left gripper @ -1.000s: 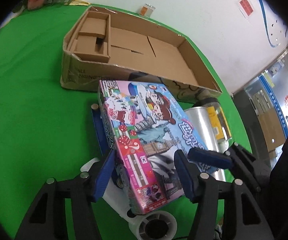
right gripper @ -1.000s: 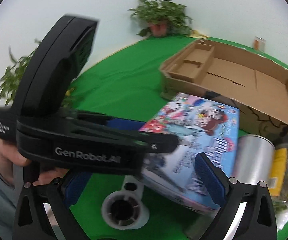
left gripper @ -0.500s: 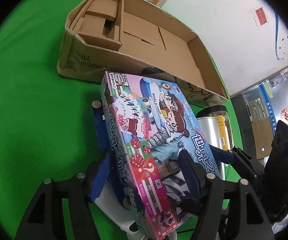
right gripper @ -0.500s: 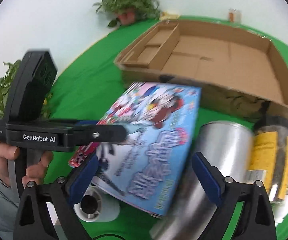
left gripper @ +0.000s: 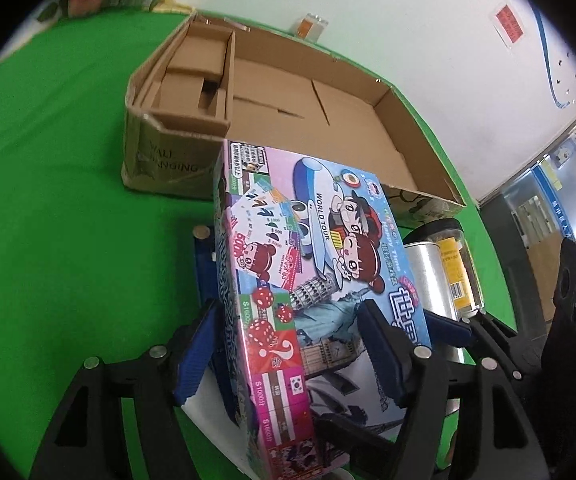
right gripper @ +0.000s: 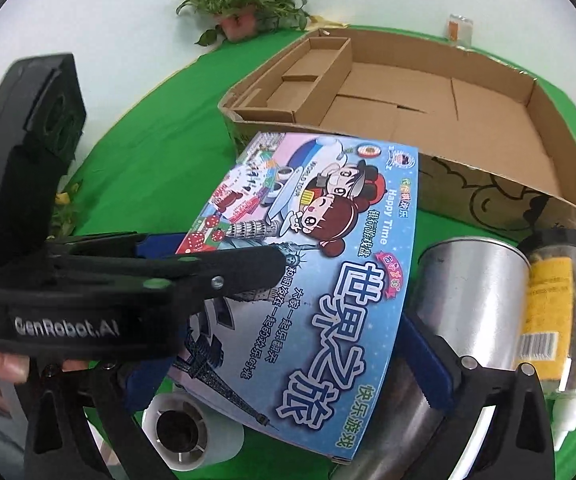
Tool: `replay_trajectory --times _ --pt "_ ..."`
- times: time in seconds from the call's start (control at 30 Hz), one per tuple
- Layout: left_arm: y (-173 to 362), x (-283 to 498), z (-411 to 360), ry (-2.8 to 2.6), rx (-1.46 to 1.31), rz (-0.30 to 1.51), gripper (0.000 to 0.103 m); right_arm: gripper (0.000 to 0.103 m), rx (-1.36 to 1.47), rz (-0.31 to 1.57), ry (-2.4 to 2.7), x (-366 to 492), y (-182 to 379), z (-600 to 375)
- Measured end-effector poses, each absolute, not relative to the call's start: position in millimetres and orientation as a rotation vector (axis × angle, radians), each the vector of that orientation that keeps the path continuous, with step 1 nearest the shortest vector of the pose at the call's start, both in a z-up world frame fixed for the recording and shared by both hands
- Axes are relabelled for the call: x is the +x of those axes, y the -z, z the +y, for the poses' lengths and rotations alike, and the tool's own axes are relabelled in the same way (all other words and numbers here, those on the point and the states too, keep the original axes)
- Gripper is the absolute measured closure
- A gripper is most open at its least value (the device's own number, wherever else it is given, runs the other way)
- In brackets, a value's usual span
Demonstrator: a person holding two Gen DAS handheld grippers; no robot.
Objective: Organize rigid objects
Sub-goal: 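Grasp the pink-and-blue game box with the left tool and lift it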
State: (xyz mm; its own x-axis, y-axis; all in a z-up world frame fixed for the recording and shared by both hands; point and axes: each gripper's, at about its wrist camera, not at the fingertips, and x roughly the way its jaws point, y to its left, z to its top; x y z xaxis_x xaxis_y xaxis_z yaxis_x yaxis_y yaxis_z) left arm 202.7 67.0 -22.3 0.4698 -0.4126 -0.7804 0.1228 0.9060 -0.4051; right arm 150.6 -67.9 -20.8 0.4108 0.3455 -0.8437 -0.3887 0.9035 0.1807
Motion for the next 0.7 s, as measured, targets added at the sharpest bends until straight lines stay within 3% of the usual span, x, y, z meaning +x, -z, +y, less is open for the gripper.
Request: replay_trajectory --times 0.3,0.7 --pt "-22.7 178.5 49.4 0.25 -0.212 0.865 0.036 0.01 0.011 0.917 -0.412 131.4 -7.5 -78.3" --pt "-80.8 200.3 18.2 0.295 -0.137 0.733 0.035 0.011 0.042 0.754 -0.341 130.8 -77.0 -105.3"
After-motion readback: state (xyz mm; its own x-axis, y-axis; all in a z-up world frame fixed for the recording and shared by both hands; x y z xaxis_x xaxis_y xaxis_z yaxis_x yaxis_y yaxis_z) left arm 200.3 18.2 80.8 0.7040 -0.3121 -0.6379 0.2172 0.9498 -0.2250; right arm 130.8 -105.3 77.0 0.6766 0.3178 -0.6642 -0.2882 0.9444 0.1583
